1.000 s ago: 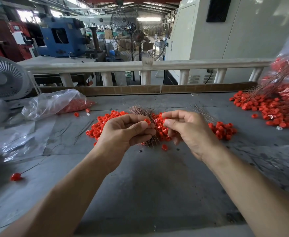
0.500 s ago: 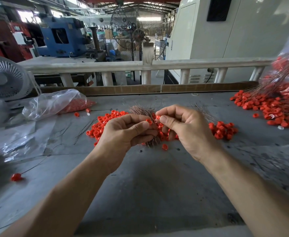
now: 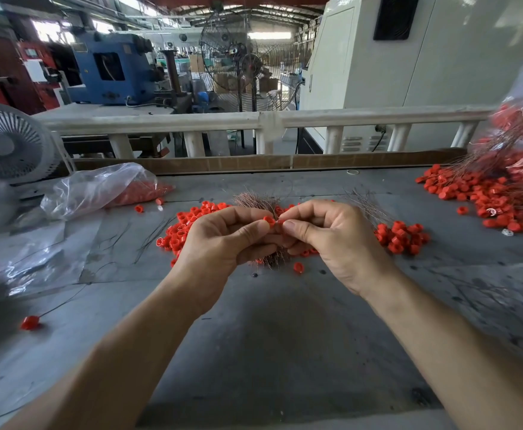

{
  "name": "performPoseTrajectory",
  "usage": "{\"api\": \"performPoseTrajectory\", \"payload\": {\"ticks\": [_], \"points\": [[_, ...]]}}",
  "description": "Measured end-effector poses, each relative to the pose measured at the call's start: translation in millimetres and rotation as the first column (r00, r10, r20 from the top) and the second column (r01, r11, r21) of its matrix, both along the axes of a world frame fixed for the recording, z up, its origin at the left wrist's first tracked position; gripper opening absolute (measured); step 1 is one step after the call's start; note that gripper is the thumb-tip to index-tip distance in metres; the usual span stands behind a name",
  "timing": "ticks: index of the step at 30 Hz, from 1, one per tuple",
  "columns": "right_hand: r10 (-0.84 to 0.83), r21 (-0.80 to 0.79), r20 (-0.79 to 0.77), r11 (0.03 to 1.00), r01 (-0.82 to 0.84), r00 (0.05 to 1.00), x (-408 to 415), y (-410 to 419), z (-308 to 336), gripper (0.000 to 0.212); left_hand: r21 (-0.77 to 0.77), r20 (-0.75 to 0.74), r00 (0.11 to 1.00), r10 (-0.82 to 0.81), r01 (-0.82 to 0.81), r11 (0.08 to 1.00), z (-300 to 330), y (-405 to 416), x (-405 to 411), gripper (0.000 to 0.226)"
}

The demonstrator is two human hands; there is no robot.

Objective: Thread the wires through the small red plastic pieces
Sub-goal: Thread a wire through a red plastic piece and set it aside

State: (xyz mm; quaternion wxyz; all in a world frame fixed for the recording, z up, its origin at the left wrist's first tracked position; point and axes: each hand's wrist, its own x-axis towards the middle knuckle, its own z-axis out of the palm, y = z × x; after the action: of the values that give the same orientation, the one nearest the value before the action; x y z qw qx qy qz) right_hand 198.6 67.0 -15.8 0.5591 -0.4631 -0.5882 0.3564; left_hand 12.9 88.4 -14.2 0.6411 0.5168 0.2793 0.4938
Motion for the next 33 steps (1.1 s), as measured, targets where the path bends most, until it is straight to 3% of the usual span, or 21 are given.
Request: {"api": "performPoseTrajectory", "payload": {"ticks": [3, 7, 13, 33], "points": [[-0.073, 0.055, 0.096, 0.996, 0.068, 0.993, 2.7, -0.7, 2.0, 0.011, -0.005, -0.002, 1.000, 0.011, -0.011, 1.000, 0.1, 0.9, 0.6, 0.018], [-0.114, 0.145, 0.115, 0.985, 0.097, 0.987, 1.8, -4.4, 6.1, 0.014, 0.020, -0.026, 1.000, 0.011, -0.011, 1.000, -0.1, 0.8, 1.5, 0.020], [-0.188, 0.317, 0.326, 0.945, 0.080, 0.927, -4.4, -10.0, 6.8, 0.014, 0.051, -0.051, 0.999, 0.015, -0.013, 0.999, -1.2, 0.7, 1.9, 0.024], [-0.228, 0.373, 0.397, 0.925, 0.070, 0.889, -6.6, -11.5, 7.5, 0.009, 0.210, -0.159, 0.981, 0.113, -0.078, 0.975, -5.9, 1.2, 4.8, 0.025]]}}
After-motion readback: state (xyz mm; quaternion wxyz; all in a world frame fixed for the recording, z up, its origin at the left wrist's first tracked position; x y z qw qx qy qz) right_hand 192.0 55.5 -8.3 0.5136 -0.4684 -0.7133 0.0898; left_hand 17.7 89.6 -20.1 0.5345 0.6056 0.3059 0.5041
